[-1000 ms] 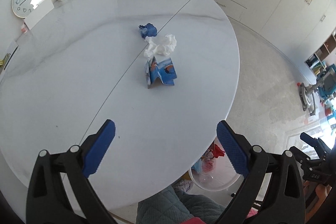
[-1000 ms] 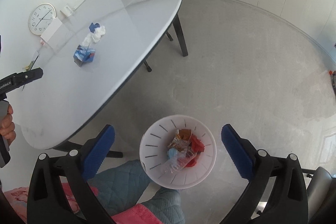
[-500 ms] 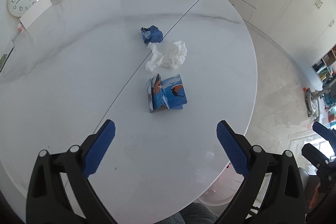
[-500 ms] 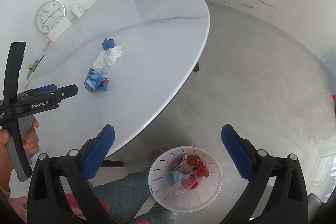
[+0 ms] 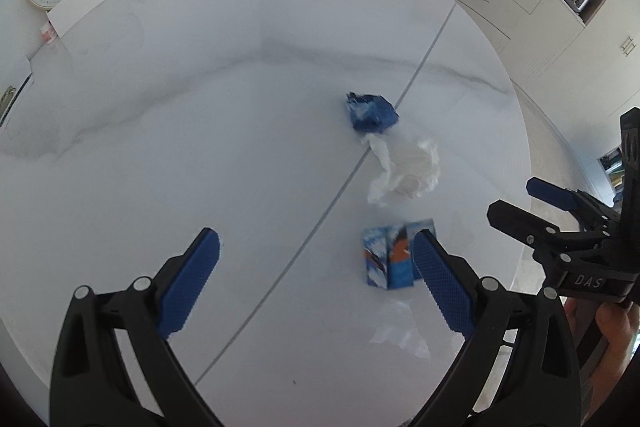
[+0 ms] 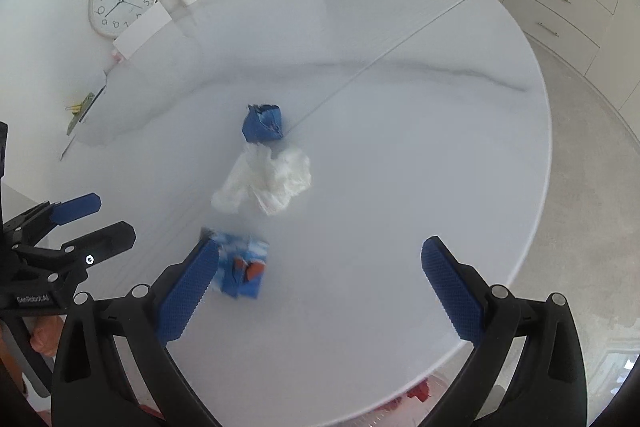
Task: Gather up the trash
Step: 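Move both tools back over the table toward the remaining trash, then grasp the blue crumpled item with the left gripper while the right gripper grasps the white tissue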
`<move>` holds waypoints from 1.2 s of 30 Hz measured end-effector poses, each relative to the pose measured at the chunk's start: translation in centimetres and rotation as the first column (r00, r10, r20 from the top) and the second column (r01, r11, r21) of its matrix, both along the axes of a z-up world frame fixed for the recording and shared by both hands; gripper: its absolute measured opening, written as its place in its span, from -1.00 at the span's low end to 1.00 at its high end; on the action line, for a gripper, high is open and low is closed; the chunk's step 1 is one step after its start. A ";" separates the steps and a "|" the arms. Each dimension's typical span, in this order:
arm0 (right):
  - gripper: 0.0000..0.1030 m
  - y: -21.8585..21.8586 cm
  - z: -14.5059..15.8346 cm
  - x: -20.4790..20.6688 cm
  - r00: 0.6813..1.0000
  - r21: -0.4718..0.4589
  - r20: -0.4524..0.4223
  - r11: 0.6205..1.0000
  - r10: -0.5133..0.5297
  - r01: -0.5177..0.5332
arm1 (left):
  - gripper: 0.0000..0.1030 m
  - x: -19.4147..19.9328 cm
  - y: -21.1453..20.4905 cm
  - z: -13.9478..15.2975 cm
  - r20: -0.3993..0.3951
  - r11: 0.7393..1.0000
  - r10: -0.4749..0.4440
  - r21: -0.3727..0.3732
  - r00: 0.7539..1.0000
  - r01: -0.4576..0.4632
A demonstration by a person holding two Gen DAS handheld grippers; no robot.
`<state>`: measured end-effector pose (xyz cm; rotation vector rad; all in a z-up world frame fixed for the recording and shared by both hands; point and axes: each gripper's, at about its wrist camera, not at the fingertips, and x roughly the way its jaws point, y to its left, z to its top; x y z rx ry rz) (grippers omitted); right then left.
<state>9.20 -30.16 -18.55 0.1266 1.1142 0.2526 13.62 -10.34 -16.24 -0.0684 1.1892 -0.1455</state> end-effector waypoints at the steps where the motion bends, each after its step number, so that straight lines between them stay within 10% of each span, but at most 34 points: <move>1: 0.95 0.8 -0.5 0.9 1.000 0.015 -0.008 1.000 -0.003 0.003 | 0.80 0.8 0.6 0.0 0.003 1.000 0.011 0.001 1.000 -0.011; 11: 0.95 5.5 -3.4 5.4 0.999 -0.032 -0.029 0.999 -0.018 0.017 | 0.80 6.3 2.5 -0.7 -0.013 0.998 0.048 -0.029 0.999 -0.048; 21: -0.47 4.0 -4.9 6.0 0.998 -0.045 -0.066 0.999 -0.013 0.010 | 0.80 9.7 -0.6 -2.1 -0.041 0.996 -0.043 -0.077 0.998 0.039; 36: -0.55 -2.4 -3.0 3.8 0.989 0.058 -0.049 0.989 -0.137 0.139 | 0.55 13.1 -7.4 -6.2 -0.088 0.972 -0.206 -0.134 0.975 0.194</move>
